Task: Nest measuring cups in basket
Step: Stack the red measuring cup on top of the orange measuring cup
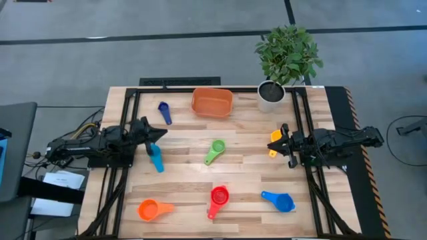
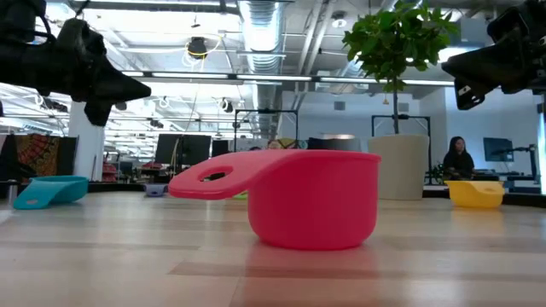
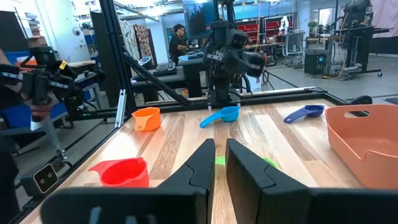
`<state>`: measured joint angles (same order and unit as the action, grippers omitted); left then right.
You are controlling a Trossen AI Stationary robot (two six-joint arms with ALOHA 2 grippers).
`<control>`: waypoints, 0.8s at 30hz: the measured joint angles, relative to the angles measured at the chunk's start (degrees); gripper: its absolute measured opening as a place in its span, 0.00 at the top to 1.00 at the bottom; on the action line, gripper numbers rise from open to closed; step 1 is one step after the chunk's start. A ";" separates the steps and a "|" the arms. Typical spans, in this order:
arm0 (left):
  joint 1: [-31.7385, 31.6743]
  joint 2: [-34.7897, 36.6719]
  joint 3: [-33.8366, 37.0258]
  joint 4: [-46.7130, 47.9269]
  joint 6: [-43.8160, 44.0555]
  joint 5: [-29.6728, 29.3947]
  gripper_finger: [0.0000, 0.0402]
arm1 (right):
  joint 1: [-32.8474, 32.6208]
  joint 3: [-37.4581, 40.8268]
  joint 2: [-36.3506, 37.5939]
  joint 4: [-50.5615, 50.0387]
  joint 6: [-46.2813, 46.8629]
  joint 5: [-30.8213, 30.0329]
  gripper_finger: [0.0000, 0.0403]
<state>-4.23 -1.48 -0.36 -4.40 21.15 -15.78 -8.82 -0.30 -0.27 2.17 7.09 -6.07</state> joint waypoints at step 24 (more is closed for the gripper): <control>0.48 -0.02 0.00 -3.06 36.13 -7.04 1.00 | 6.48 0.01 -0.15 11.25 27.65 -15.63 0.84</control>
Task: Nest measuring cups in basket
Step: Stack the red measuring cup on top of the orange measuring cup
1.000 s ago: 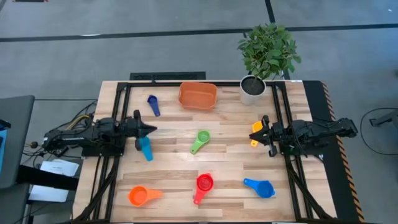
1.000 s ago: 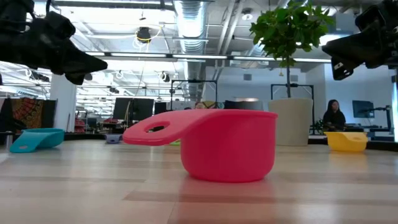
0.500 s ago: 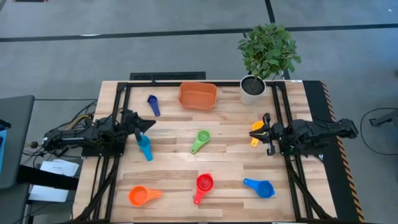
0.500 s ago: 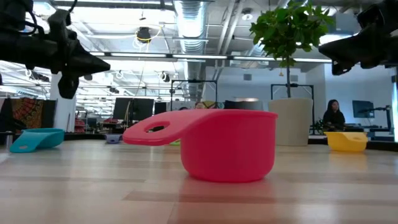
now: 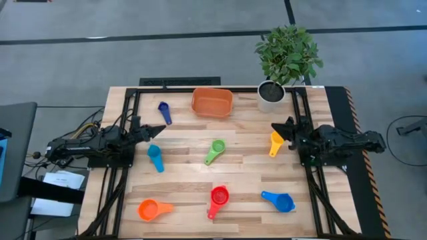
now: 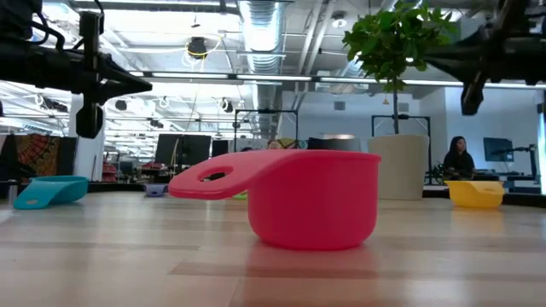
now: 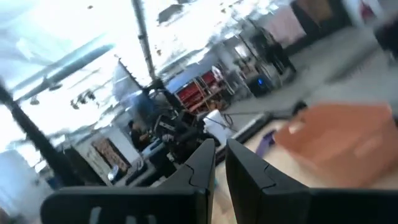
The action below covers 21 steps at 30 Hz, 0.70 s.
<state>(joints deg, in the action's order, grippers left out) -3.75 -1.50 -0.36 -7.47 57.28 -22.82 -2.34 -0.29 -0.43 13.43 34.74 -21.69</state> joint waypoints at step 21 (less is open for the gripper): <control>0.06 -7.18 -7.73 -0.69 -8.61 12.18 1.00 | -7.56 -16.04 -33.93 -10.91 20.51 2.88 0.84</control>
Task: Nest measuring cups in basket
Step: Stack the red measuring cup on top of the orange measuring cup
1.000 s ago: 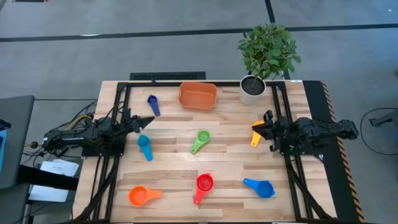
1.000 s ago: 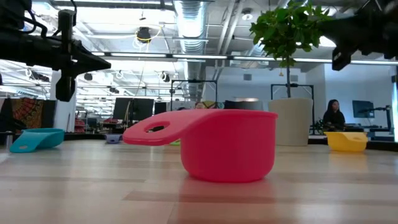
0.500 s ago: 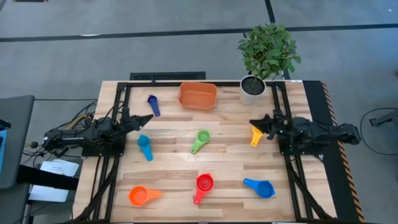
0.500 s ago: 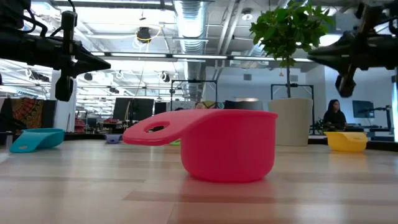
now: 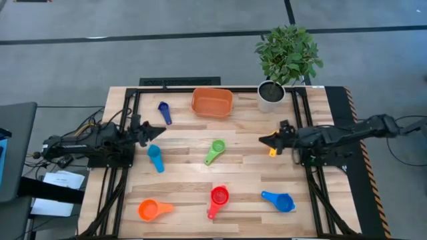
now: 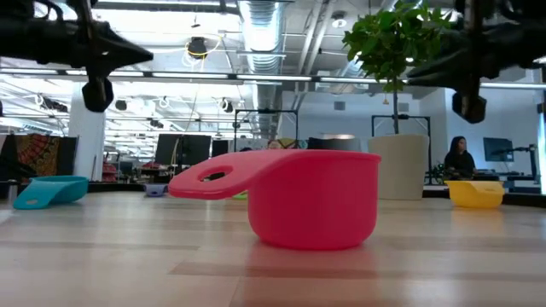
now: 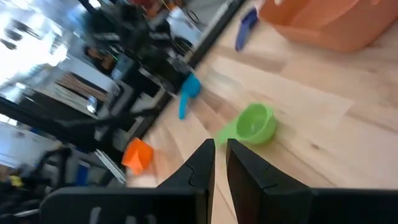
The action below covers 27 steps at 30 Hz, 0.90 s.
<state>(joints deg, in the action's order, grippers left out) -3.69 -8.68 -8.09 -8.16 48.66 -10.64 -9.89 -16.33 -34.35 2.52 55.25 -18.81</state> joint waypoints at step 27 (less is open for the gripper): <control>16.23 -20.92 -15.39 35.71 -3.05 13.23 1.00 | -11.91 -54.33 -64.12 -22.69 26.68 -4.35 0.84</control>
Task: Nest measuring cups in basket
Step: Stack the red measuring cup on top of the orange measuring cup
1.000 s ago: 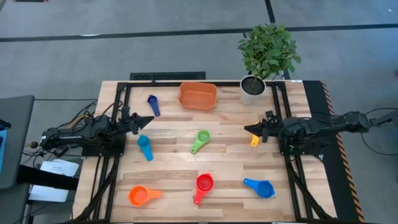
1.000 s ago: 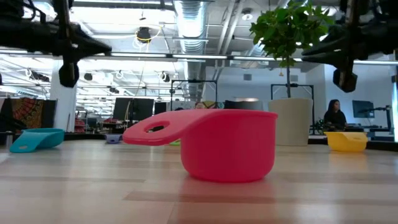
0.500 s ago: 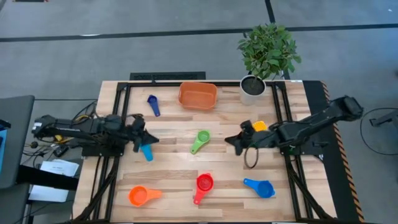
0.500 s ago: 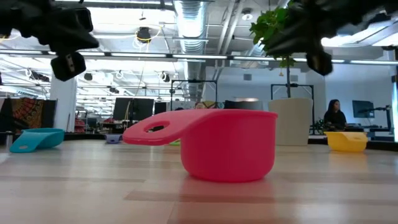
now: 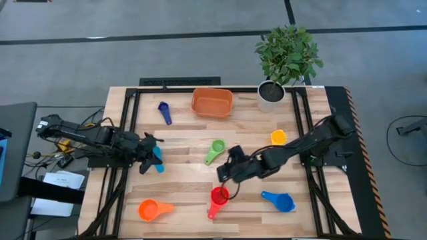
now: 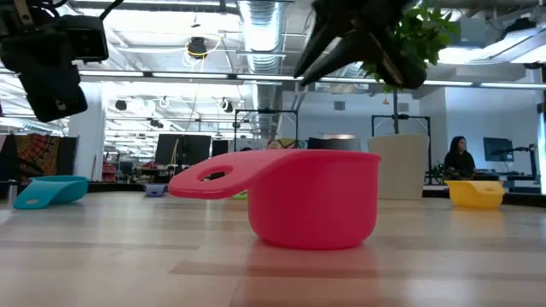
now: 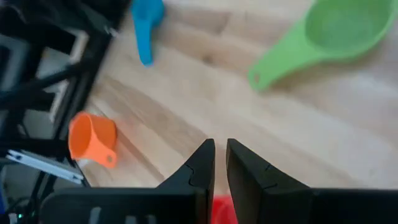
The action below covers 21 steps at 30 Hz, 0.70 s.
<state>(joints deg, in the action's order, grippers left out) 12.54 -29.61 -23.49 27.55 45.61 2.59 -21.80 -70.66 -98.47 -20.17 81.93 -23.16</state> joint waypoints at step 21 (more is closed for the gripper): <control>15.52 -0.58 -0.02 -4.56 21.59 -11.22 1.00 | -6.19 -15.91 -13.23 -18.75 15.50 10.61 0.48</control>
<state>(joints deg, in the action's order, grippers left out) 28.06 -30.18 -23.51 22.99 67.20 -8.63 -27.99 -86.56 -111.70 -38.92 97.43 -12.55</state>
